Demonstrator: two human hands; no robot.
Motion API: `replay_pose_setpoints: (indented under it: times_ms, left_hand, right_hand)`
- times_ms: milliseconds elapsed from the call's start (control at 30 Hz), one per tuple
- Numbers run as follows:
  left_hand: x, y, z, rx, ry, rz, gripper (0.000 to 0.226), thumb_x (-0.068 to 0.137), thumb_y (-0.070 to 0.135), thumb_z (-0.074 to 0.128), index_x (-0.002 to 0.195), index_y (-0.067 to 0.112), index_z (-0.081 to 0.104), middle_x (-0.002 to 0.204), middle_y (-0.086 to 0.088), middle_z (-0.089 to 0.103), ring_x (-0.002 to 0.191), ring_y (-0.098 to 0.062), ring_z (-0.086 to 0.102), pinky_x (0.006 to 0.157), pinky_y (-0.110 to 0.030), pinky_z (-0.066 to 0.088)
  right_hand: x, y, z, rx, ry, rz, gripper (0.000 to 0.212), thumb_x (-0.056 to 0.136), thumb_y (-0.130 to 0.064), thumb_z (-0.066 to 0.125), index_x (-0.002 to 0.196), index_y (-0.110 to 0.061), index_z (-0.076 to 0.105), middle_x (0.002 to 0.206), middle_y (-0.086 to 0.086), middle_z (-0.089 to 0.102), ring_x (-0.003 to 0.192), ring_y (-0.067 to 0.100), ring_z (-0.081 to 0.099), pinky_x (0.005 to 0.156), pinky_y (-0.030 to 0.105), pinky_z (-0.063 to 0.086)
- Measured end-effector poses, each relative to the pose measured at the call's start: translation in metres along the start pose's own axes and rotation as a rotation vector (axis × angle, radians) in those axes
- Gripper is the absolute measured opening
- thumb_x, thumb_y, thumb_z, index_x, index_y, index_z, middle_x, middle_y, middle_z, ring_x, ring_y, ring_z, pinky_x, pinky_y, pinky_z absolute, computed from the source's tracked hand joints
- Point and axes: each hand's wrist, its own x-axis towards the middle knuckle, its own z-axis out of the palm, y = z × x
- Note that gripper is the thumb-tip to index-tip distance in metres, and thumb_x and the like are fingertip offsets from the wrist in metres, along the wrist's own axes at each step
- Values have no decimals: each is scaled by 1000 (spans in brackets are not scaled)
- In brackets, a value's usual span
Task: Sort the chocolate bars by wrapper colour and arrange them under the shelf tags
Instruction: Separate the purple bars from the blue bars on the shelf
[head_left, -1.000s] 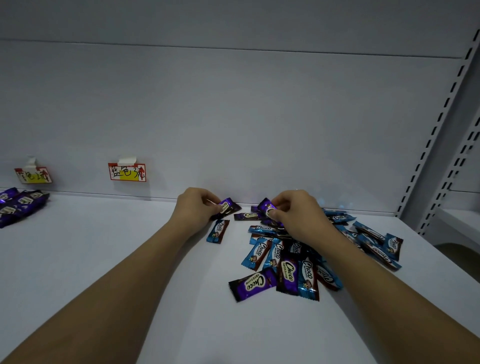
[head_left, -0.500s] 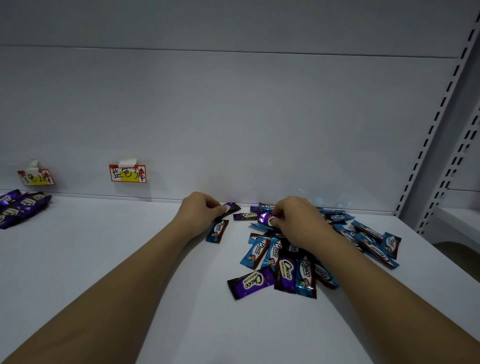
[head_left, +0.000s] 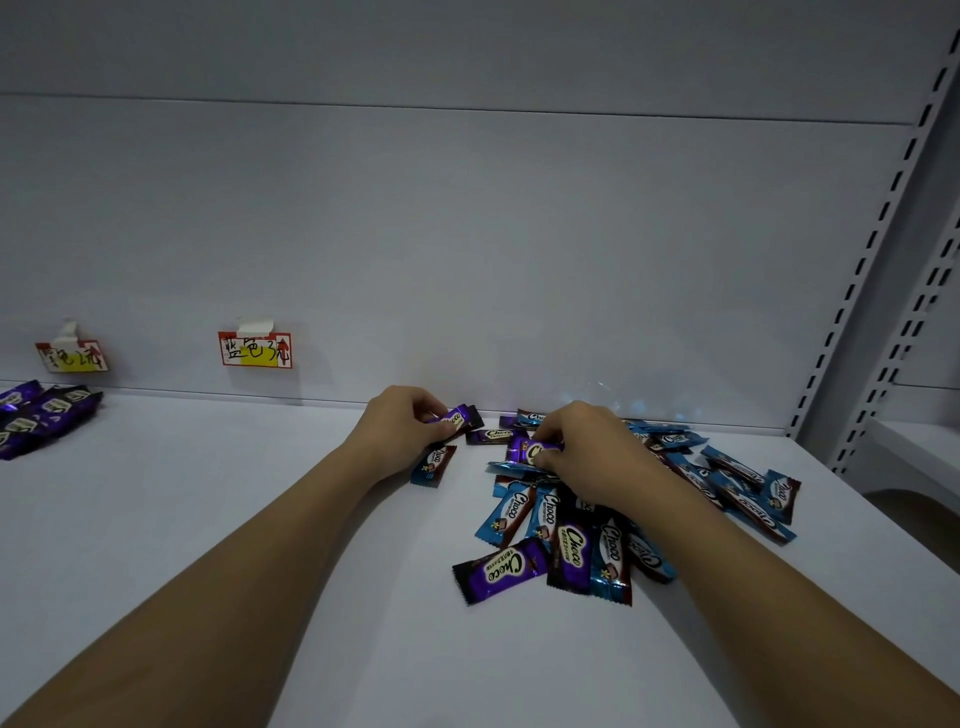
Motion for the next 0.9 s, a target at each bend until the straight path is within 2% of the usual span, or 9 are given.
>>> replay_pose_setpoints:
  times_ms: [167, 333, 433, 567, 667, 800, 833, 900]
  left_hand:
    - [-1, 1, 0, -20, -7, -7, 31, 89, 25, 67, 119, 17, 63, 101, 2, 60, 84, -10, 56, 58, -14, 39]
    - [1, -1, 0, -48, -27, -13, 33, 89, 24, 68, 121, 16, 64, 110, -3, 65, 90, -12, 59, 61, -15, 43]
    - [1, -1, 1, -80, -13, -25, 27, 88, 22, 69, 115, 17, 67, 104, 0, 64, 84, -10, 58, 59, -16, 42]
    - [-4, 1, -1, -120, 106, -14, 19, 88, 14, 68, 107, 16, 67, 102, 0, 65, 86, -11, 58, 60, -15, 42]
    - [-17, 11, -6, -297, 208, -58, 16, 87, 11, 69, 102, 17, 66, 99, 2, 66, 90, -14, 61, 61, -12, 42]
    - [-42, 30, -21, -491, 238, -72, 16, 83, 12, 74, 97, 16, 67, 94, -1, 70, 85, -13, 65, 64, -15, 45]
    - [-49, 33, -25, -506, 239, -76, 17, 82, 12, 75, 96, 16, 67, 93, -1, 71, 85, -14, 66, 64, -16, 46]
    - [-65, 37, -34, -537, 251, -76, 16, 79, 12, 78, 90, 18, 68, 86, 4, 72, 80, -11, 66, 59, -13, 46]
  right_hand:
    - [0, -1, 1, 33, -27, -7, 33, 92, -24, 65, 124, -13, 64, 120, 7, 66, 106, 22, 61, 86, 27, 46]
    - [1, 1, 3, 63, -18, 16, 40, 90, -24, 68, 127, -12, 61, 125, 6, 63, 113, 21, 59, 95, 30, 47]
    - [3, 2, 5, 69, 33, 24, 33, 88, -19, 71, 120, -13, 66, 118, 5, 66, 107, 20, 60, 91, 29, 48]
    - [3, 0, 7, 90, 121, -3, 21, 88, -17, 69, 110, -16, 69, 110, 4, 66, 100, 20, 60, 88, 33, 51]
    - [0, -2, 0, 285, 184, -8, 17, 89, -18, 68, 106, -22, 69, 98, -2, 67, 91, 15, 62, 80, 30, 52]
    - [-9, -15, -16, 562, 249, -27, 12, 88, -22, 70, 98, -28, 69, 83, -13, 65, 74, 2, 62, 60, 15, 48]
    - [-11, -20, -18, 618, 251, -29, 10, 88, -23, 70, 97, -28, 68, 84, -12, 66, 74, 2, 63, 60, 15, 49]
    - [-17, -30, -22, 719, 252, -29, 9, 89, -23, 70, 97, -25, 68, 89, -7, 68, 81, 11, 66, 69, 25, 56]
